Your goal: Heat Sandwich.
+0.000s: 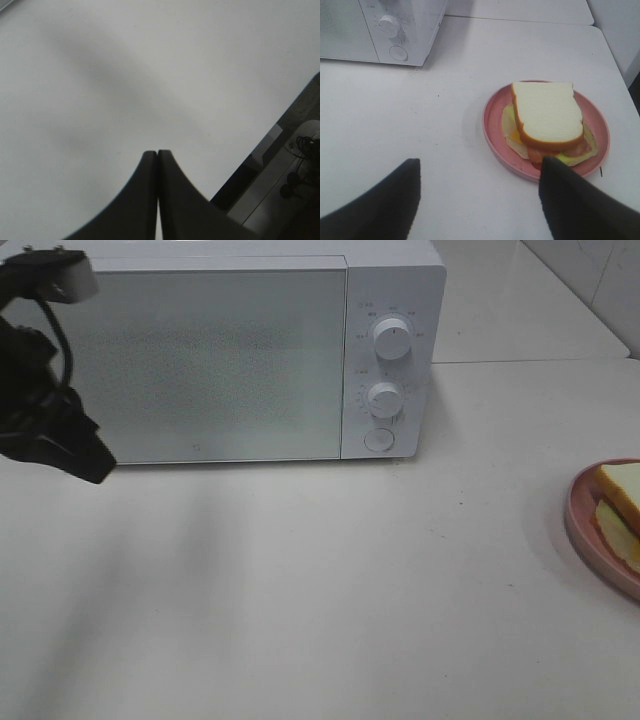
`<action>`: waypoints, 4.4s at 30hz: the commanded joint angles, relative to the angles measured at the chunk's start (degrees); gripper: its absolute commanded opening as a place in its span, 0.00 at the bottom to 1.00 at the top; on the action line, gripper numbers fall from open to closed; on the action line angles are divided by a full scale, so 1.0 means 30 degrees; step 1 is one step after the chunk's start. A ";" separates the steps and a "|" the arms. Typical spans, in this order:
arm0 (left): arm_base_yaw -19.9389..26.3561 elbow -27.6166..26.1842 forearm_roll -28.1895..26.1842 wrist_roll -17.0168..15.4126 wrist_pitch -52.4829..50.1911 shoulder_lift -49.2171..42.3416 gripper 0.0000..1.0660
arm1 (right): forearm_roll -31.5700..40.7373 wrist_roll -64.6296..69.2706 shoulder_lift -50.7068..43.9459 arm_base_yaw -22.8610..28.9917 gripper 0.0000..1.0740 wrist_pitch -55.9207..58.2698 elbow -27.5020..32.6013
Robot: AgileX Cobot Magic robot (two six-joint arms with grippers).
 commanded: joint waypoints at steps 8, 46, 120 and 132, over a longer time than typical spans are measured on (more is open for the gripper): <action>0.4870 -0.0057 0.1738 -0.3170 0.3056 -0.4011 0.64 | -0.0115 0.0115 -0.0458 0.0000 0.61 -0.0153 0.0019; 0.7964 0.9435 0.6895 -1.0084 0.3037 -2.3300 0.63 | -0.0115 0.0115 -0.0458 0.0000 0.61 -0.0153 0.0019; 0.7964 0.9721 0.7334 -1.0027 0.2674 -2.7903 0.63 | -0.0076 0.0115 -0.0458 0.0000 0.61 -0.0153 0.0019; 0.7964 0.9721 0.7334 -1.0027 0.2674 -2.7884 0.63 | -0.0076 0.0115 -0.0458 0.0000 0.61 -0.0153 0.0019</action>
